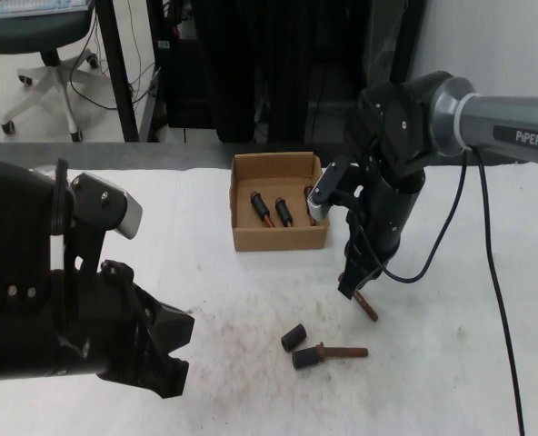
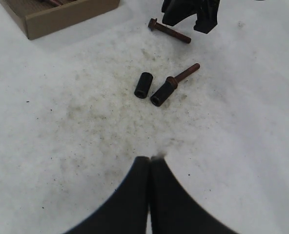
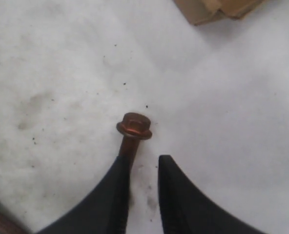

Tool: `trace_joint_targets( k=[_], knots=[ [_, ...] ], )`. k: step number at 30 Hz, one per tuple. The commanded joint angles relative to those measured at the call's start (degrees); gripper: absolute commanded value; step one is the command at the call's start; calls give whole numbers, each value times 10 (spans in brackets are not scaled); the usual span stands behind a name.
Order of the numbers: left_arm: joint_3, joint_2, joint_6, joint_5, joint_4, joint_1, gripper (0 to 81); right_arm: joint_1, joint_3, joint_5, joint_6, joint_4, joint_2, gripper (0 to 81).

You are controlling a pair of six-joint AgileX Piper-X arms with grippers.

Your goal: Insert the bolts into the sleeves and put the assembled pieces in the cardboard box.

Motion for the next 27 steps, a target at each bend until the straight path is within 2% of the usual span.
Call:
trace_joint_targets(
  k=[1, 19, 27],
  knots=[
    [0, 1, 2, -3, -12, -2, 3, 1, -5, -17, -5, -12, -1, 197],
    [0, 1, 2, -3, -19, -2, 3, 3, -5, -23, 6, 3, 14, 197],
    [0, 1, 2, -3, -19, -2, 3, 5, -5, 11, 6, 12, 38, 197]
  ],
)
